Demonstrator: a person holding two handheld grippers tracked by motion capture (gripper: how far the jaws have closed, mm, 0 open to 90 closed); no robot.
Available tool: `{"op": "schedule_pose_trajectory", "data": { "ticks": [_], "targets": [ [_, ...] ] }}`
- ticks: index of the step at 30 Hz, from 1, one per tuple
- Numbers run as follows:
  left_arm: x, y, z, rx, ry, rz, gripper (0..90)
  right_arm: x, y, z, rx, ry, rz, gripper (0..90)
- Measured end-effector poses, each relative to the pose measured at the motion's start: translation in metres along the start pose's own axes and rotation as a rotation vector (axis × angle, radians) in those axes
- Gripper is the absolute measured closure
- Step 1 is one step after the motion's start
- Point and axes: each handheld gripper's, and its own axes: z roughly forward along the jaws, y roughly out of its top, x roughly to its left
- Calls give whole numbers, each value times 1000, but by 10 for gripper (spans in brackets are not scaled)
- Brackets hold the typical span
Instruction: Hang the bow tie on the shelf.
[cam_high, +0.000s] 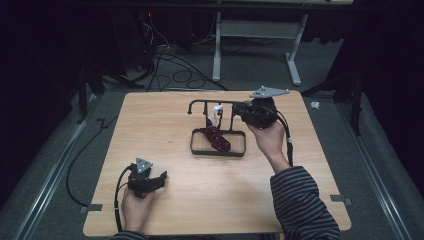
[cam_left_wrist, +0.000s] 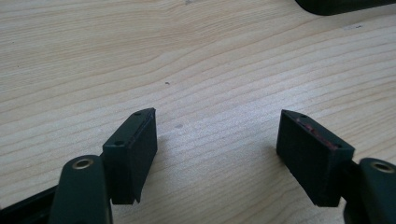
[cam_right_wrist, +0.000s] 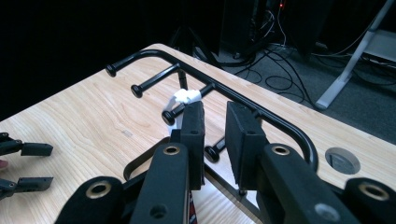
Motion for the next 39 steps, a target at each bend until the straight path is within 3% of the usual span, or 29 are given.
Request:
{"op": "schedule_pose_trajectory", "data": {
  "ticks": [39],
  "targets": [
    [0, 0, 0, 0, 1, 1, 293, -23, -44, -41, -34, -16, 83, 761]
  ]
}}
